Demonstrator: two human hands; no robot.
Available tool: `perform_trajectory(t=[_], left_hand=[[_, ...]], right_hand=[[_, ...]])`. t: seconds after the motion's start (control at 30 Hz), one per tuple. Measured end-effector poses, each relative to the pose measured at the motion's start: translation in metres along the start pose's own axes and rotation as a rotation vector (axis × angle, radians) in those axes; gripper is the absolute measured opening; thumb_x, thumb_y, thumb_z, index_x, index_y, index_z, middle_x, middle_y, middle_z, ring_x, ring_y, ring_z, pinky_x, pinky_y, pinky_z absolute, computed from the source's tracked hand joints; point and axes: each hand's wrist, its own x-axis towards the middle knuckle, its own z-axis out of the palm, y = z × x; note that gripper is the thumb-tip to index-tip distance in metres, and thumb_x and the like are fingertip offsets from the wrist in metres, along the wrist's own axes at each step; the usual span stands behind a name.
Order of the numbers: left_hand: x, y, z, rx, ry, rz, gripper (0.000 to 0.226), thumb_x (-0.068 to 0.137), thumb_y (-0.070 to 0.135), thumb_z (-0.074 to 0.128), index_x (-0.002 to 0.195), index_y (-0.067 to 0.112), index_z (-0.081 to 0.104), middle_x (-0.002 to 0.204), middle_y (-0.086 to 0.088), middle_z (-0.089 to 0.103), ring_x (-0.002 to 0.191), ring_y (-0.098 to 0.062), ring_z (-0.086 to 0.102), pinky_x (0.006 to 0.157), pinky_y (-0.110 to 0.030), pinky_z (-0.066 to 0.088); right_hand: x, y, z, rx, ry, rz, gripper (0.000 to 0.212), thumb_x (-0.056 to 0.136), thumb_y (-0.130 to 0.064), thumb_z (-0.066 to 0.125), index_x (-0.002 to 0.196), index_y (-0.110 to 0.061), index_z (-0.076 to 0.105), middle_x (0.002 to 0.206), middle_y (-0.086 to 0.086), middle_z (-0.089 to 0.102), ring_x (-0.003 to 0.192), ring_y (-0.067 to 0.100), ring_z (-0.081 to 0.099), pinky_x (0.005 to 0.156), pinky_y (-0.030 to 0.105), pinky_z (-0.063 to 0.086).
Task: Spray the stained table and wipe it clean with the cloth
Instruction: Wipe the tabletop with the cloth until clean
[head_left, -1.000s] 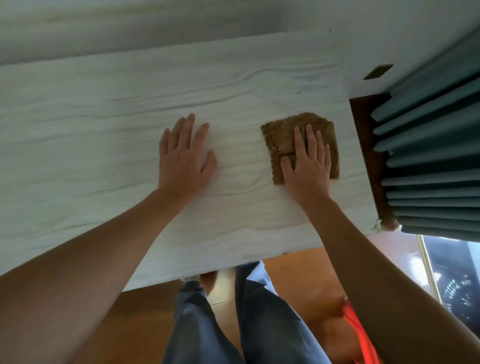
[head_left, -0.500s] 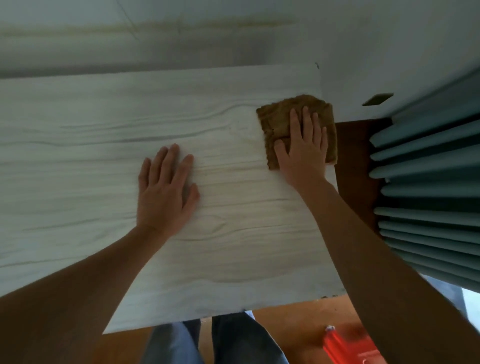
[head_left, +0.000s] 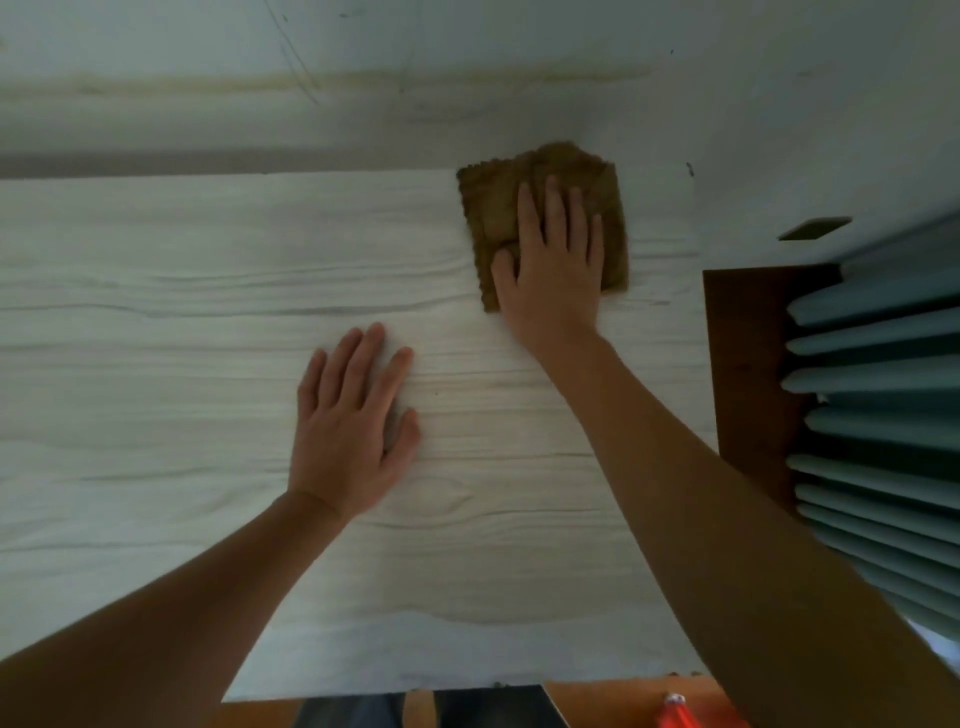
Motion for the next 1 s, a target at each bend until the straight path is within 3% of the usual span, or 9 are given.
perform_trajectory(t=[0.2,0.3,0.57,0.7,0.83,1.0], left_hand=[[-0.001,0.000,0.000,0.015,-0.025,-0.006,0.064,0.098,0.046,0.041,0.153,0.013,0.047,0.165,-0.018,0.033,0.153,-0.039,0.029,0.124,-0.058,0.022],[0.000,0.000,0.000,-0.001,-0.023,-0.005,0.064,0.098,0.046,0.042,0.153,0.013,0.047,0.165,-0.017,0.032,0.154,-0.038,0.029,0.124,-0.058,0.022],[-0.001,-0.002,0.002,-0.020,0.003,-0.009,0.061,0.097,0.042,0.045,0.151,0.014,0.050,0.164,-0.017,0.035,0.153,-0.038,0.031,0.124,-0.058,0.022],[-0.001,-0.003,0.001,-0.023,-0.009,-0.012,0.061,0.098,0.042,0.044,0.152,0.015,0.048,0.165,-0.016,0.035,0.154,-0.036,0.029,0.125,-0.057,0.021],[-0.002,-0.002,0.000,-0.003,-0.025,-0.006,0.061,0.098,0.042,0.045,0.153,0.017,0.045,0.166,-0.015,0.033,0.155,-0.035,0.027,0.125,-0.056,0.020],[-0.003,0.000,-0.001,-0.012,-0.024,-0.007,0.059,0.099,0.043,0.045,0.153,0.018,0.045,0.166,-0.014,0.033,0.155,-0.034,0.026,0.126,-0.055,0.020]], right_hand=[[-0.131,0.018,-0.007,0.008,-0.110,-0.079,0.070,0.099,-0.042,0.041,0.162,-0.021,0.019,0.170,0.006,0.013,0.157,0.026,0.006,0.127,0.048,0.008],[-0.155,0.046,-0.016,-0.008,-0.162,-0.070,0.073,0.100,-0.047,0.040,0.163,-0.024,0.012,0.171,0.003,0.007,0.157,0.023,-0.001,0.127,0.046,0.004],[-0.022,0.049,-0.013,-0.029,-0.038,0.016,0.070,0.096,-0.044,0.036,0.160,-0.019,0.027,0.167,0.011,0.024,0.154,0.033,0.019,0.125,0.049,0.010],[0.029,0.010,-0.003,-0.032,-0.039,0.083,0.069,0.097,-0.043,0.036,0.161,-0.019,0.023,0.169,0.011,0.016,0.156,0.032,0.011,0.126,0.048,0.004],[0.019,-0.015,0.004,-0.002,-0.020,0.044,0.067,0.099,-0.041,0.036,0.161,-0.021,0.023,0.169,0.009,0.017,0.156,0.031,0.010,0.126,0.047,0.003],[-0.050,-0.028,0.009,0.034,0.023,-0.087,0.064,0.097,-0.037,0.041,0.158,-0.018,0.033,0.165,0.012,0.028,0.153,0.034,0.022,0.125,0.050,0.012]])
